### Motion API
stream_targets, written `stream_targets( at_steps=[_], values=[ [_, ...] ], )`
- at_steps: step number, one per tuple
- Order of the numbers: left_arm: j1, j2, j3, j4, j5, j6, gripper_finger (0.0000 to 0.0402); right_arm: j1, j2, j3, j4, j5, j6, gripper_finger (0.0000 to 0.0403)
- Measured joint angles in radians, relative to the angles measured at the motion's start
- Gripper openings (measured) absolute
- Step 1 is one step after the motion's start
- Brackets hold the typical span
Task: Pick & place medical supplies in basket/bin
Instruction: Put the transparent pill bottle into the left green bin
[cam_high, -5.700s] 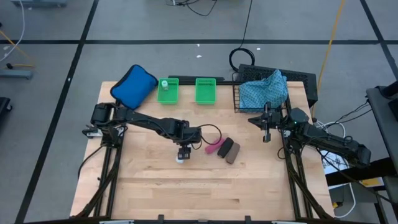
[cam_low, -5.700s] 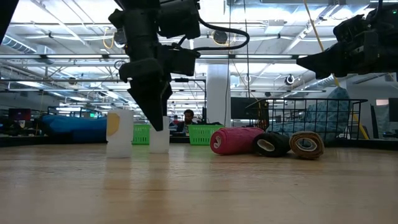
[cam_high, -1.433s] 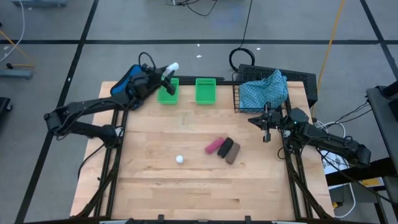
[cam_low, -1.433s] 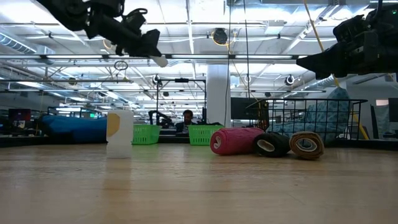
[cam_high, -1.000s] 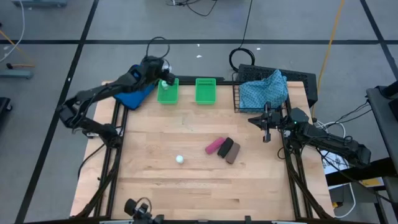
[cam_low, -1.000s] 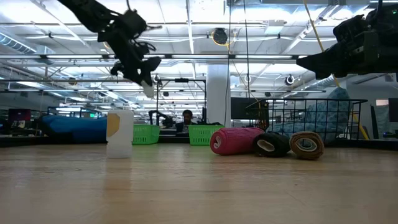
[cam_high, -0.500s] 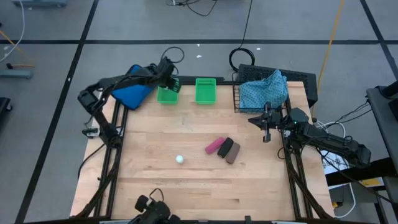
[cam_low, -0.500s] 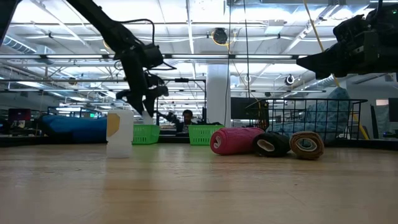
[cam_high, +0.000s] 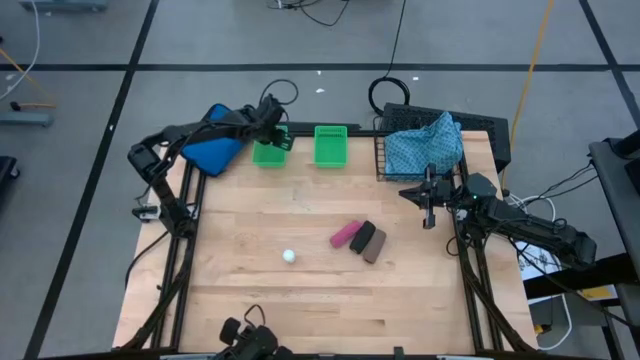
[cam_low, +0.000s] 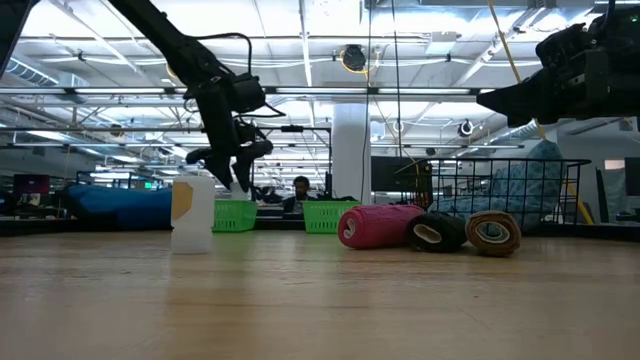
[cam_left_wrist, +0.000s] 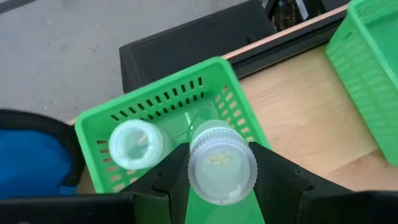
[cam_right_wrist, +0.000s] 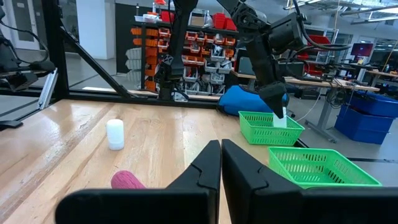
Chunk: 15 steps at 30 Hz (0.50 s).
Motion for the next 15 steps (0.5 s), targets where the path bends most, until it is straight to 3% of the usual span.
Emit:
stream_targets(
  at_steps=[15],
  values=[
    [-0.036, 0.049, -0.008, 0.004, -0.022, -0.053, 0.015, 0.0, 0.0, 0.0, 0.0, 0.0, 0.0, 0.0004]
  ],
)
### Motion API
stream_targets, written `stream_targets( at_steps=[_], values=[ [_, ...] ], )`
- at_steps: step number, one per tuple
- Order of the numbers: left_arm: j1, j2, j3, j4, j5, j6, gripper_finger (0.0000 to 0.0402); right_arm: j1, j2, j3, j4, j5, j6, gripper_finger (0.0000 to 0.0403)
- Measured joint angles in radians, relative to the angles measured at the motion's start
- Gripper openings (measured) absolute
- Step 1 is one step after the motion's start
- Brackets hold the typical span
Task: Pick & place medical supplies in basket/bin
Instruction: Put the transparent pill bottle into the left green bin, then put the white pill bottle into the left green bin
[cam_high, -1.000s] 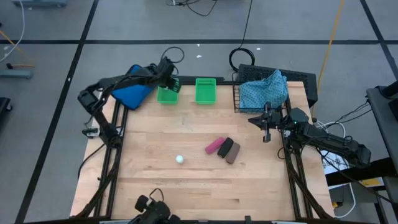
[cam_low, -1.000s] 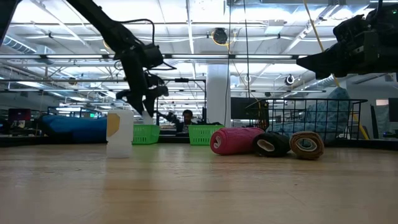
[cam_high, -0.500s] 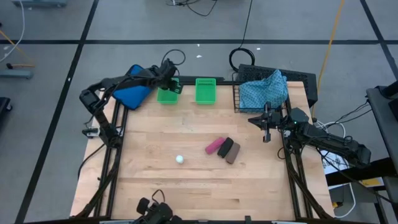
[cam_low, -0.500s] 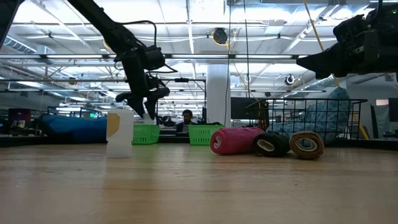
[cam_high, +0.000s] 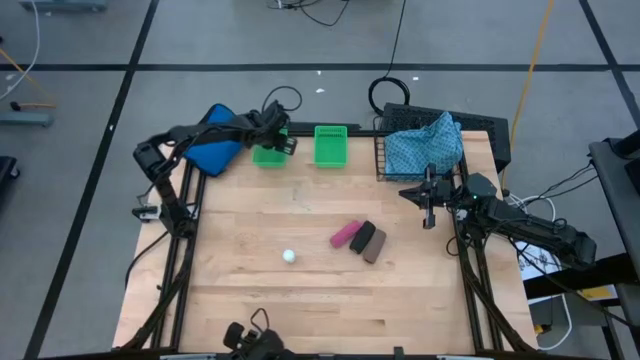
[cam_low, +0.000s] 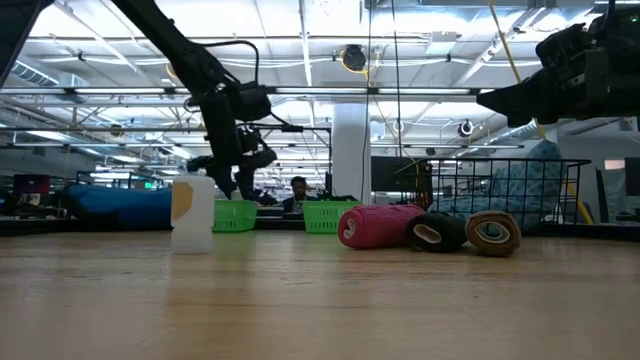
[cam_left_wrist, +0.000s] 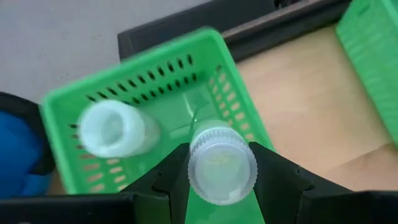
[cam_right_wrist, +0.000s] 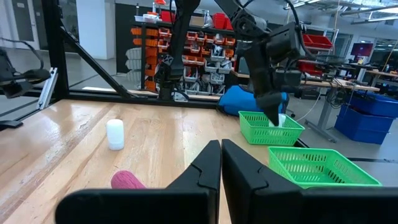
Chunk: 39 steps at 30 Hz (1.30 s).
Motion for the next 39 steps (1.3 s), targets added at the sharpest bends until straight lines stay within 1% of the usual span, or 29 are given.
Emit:
stream_targets(
  at_steps=[6, 17, 19, 24, 30, 35, 39],
  values=[
    [-0.002, 0.037, -0.001, 0.002, 0.0, -0.003, 0.015, 0.0, 0.0, 0.0, 0.0, 0.0, 0.0, 0.0004],
    [-0.002, 0.04, -0.001, 0.007, -0.001, 0.007, 0.0153, 0.0, 0.0, 0.0, 0.0, 0.0, 0.0, 0.0004],
    [-0.002, 0.04, -0.001, 0.008, -0.002, 0.007, 0.0162, 0.0, 0.0, 0.0, 0.0, 0.0, 0.0, 0.0004],
    [-0.002, 0.043, -0.001, 0.016, 0.004, 0.012, 0.02, 0.0, 0.0, 0.0, 0.0, 0.0, 0.0, 0.0004],
    [-0.002, 0.043, -0.001, 0.031, 0.001, 0.057, 0.0238, 0.0, 0.0, 0.0, 0.0, 0.0, 0.0, 0.0004],
    [-0.002, 0.032, -0.001, 0.048, 0.001, 0.108, 0.0255, 0.0, 0.0, 0.0, 0.0, 0.0, 0.0, 0.0004],
    [-0.002, -0.001, -0.001, 0.05, -0.005, 0.14, 0.0259, 0.0, 0.0, 0.0, 0.0, 0.0, 0.0, 0.0004]
  ],
)
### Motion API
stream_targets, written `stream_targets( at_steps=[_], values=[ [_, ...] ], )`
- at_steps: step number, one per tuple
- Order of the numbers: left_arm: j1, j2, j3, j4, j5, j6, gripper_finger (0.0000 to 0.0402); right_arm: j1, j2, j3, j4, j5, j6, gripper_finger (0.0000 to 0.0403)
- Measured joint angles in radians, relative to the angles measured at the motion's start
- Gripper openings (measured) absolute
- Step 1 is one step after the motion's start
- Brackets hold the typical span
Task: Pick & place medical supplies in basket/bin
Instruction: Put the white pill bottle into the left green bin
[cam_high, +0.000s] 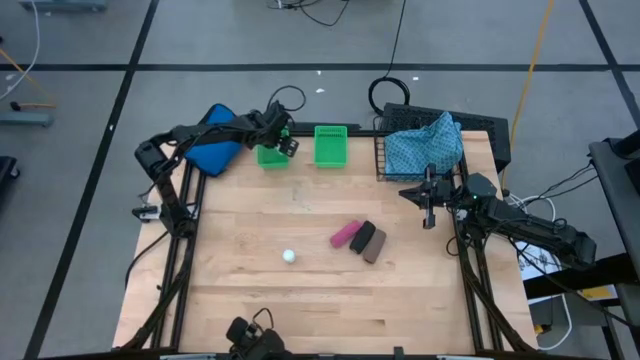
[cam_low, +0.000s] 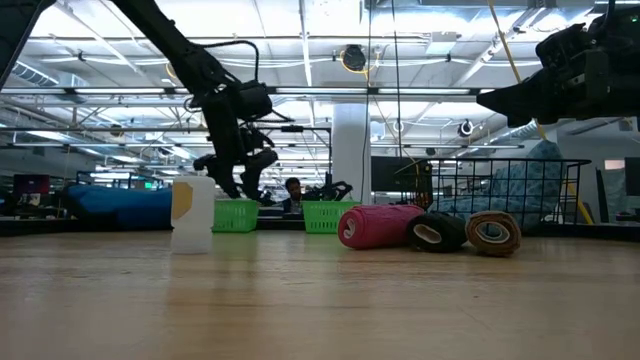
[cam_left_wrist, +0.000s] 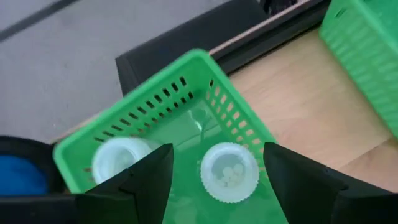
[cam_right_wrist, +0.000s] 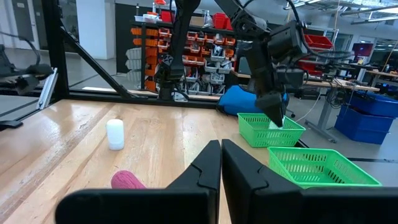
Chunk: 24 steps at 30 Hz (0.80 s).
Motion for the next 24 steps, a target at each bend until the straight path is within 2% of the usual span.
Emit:
stream_targets(
  at_steps=[6, 12, 17, 24],
  values=[
    [-0.001, -0.079, 0.0, -0.018, -0.014, 0.051, 0.0253, 0.0, 0.0, 0.0, 0.0, 0.0, 0.0, 0.0004],
    [-0.023, -0.185, 0.0, -0.03, 0.014, 0.059, 0.0259, 0.0, 0.0, 0.0, 0.0, 0.0, 0.0, 0.0004],
    [-0.065, -0.276, 0.0, -0.03, 0.019, 0.059, 0.0257, 0.0, 0.0, 0.0, 0.0, 0.0, 0.0, 0.0004],
    [-0.171, -0.367, 0.0, -0.031, 0.077, 0.02, 0.0259, 0.0, 0.0, 0.0, 0.0, 0.0, 0.0, 0.0004]
  ],
)
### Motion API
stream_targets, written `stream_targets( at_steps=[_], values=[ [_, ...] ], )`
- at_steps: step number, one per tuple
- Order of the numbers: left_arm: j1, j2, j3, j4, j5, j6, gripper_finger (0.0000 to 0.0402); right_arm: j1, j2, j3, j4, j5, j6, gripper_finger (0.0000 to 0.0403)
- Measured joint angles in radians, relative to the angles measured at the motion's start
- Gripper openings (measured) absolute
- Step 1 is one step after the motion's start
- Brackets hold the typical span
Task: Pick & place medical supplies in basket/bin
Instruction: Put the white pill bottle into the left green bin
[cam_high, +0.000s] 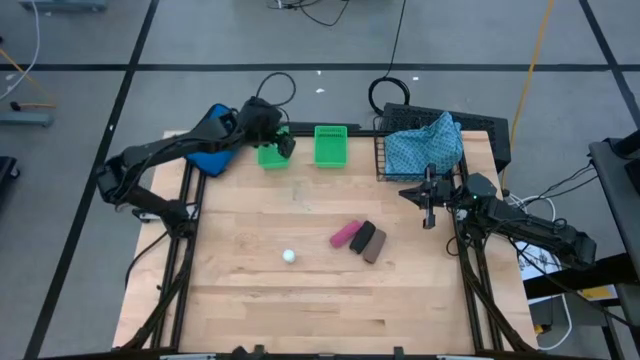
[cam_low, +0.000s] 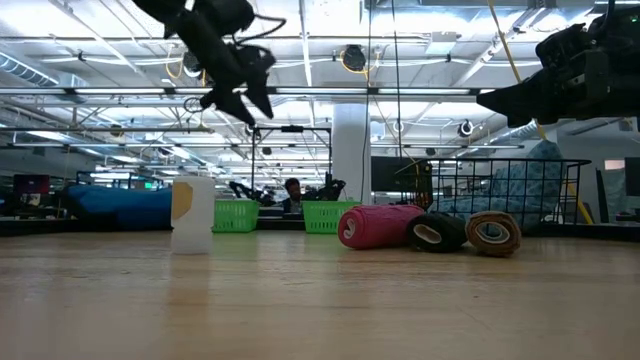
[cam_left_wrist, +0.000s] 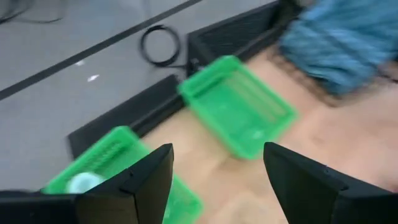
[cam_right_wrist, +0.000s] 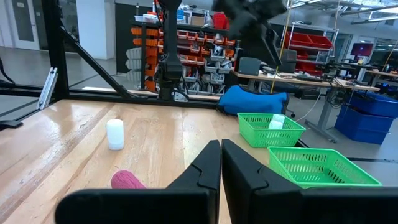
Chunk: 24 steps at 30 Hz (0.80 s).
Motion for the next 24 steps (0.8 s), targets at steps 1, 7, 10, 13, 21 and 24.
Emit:
stream_targets(
  at_steps=[1, 7, 10, 13, 21, 24],
  values=[
    [-0.02, -0.007, 0.0, 0.0, 0.015, 0.001, 0.0259, 0.0, 0.0, 0.0, 0.0, 0.0, 0.0, 0.0004],
    [-0.143, -0.035, 0.0, 0.0, 0.123, 0.002, 0.0252, 0.0, 0.0, 0.0, 0.0, 0.0, 0.0, 0.0004],
    [-0.203, -0.037, 0.0, -0.001, 0.19, 0.002, 0.025, 0.0, 0.0, 0.0, 0.0, 0.0, 0.0, 0.0004],
    [-0.265, -0.037, 0.0, -0.001, 0.277, 0.004, 0.0254, 0.0, 0.0, 0.0, 0.0, 0.0, 0.0, 0.0004],
    [-0.431, -0.037, 0.0, -0.062, 0.425, 0.054, 0.0256, 0.0, 0.0, 0.0, 0.0, 0.0, 0.0, 0.0004],
    [-0.49, -0.037, 0.0, -0.115, 0.423, 0.038, 0.0256, 0.0, 0.0, 0.0, 0.0, 0.0, 0.0, 0.0004]
  ],
)
